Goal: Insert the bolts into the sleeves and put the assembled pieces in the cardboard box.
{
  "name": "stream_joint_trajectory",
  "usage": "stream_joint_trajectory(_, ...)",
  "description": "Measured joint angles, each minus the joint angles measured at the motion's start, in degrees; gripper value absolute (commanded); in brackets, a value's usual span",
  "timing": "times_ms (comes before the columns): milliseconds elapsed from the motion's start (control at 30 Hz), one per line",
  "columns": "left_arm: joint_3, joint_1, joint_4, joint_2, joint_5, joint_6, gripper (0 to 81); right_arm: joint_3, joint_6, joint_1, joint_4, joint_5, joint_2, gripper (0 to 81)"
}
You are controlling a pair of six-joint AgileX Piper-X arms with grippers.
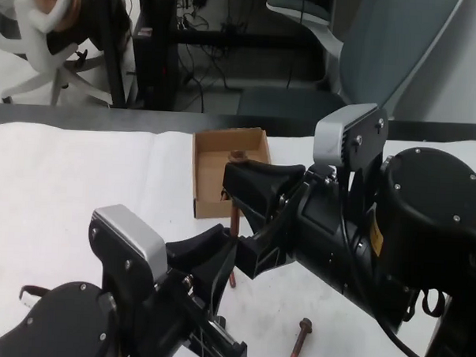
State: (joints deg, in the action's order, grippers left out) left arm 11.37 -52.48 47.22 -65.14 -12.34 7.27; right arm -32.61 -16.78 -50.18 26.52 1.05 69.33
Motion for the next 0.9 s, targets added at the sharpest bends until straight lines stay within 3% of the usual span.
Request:
stream_joint_trajectory(467,-0.12,-0.18,2.26,0.00,1.23,1.45,1.8,0.00,-0.43,-0.08,-0.33,-1.05,0.00,0.6)
stream_joint_trajectory(900,-0.12,-0.18,8.59,0.00,-2.37,0.36,1.8,-0.13,-1.32,-0.62,0.03,-1.05,0.00,0.1)
